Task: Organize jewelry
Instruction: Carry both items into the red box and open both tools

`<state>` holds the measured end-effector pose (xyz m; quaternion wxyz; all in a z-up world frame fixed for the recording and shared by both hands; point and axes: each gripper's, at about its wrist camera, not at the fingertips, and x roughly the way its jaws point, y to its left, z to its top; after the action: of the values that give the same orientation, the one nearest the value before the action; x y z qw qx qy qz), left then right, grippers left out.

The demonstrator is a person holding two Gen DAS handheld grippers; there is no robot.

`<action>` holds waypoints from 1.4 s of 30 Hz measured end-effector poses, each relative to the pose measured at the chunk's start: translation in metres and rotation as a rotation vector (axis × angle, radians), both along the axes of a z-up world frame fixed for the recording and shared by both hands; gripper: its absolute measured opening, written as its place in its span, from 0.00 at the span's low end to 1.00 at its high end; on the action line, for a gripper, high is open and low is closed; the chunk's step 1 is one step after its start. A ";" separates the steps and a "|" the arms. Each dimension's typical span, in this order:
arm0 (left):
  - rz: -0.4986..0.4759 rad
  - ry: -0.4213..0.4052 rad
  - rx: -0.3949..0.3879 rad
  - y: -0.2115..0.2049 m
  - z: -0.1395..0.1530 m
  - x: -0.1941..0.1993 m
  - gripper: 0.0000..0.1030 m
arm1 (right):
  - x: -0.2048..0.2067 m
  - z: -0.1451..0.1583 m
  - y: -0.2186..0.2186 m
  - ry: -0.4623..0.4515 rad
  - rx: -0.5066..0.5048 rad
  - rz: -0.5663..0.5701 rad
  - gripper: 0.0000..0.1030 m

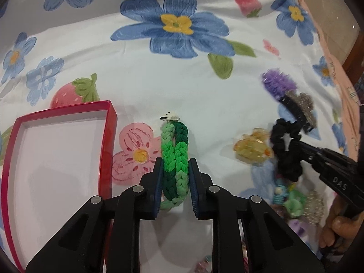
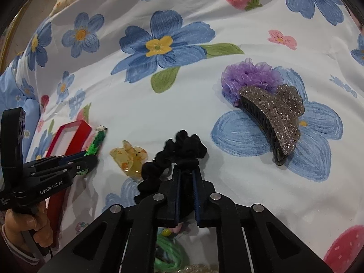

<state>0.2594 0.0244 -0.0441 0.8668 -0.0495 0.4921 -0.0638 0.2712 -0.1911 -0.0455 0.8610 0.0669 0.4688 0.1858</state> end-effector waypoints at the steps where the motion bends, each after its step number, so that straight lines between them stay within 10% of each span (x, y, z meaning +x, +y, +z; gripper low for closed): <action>1: 0.001 -0.013 -0.011 0.001 0.006 -0.005 0.18 | -0.001 0.003 0.000 -0.004 0.002 0.002 0.08; 22: 0.135 -0.121 -0.122 0.073 0.053 -0.095 0.18 | -0.051 0.064 0.058 -0.104 0.087 0.133 0.08; 42: 0.279 -0.119 -0.075 0.159 0.040 -0.097 0.19 | -0.048 0.066 0.178 -0.096 0.159 0.346 0.08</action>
<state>0.1624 0.1839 -0.0043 0.8924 -0.1459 0.4254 0.0359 0.2232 -0.0133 0.0201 0.8295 0.0442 0.4156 0.3704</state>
